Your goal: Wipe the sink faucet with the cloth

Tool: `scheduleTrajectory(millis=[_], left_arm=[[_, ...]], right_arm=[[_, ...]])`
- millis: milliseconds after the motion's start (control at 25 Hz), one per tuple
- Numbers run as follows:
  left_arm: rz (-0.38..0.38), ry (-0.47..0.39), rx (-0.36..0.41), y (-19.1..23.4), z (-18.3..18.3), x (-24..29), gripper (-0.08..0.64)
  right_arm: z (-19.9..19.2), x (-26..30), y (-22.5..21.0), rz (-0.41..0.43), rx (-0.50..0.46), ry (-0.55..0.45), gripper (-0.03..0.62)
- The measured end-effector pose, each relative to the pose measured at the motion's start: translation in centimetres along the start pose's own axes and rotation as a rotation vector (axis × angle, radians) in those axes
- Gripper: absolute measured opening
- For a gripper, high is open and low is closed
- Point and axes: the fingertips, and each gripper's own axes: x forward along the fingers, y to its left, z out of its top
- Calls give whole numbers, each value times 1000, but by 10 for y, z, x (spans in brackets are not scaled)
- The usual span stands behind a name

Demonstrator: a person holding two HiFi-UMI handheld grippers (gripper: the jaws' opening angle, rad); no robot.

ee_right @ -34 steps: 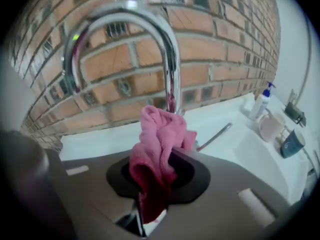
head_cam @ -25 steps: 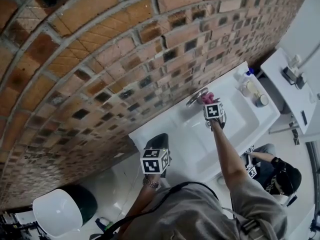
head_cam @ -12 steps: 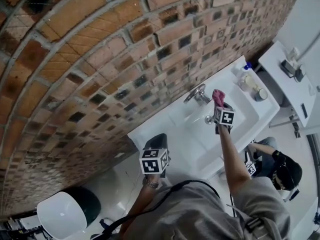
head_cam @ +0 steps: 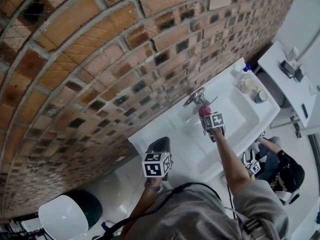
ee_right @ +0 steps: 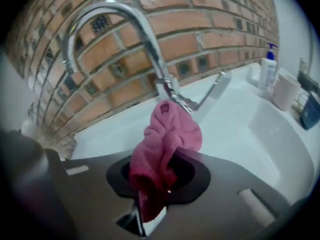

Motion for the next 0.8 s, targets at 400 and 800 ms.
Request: scheduleTrajectory(millis=[400, 800], left_arm=[[27, -6, -25, 12, -1, -5, 20], [42, -31, -35, 15, 2, -14, 20]], right_arm=[[83, -18, -36, -188, 51, -117, 80], [113, -45, -5, 186, 204, -305, 77]])
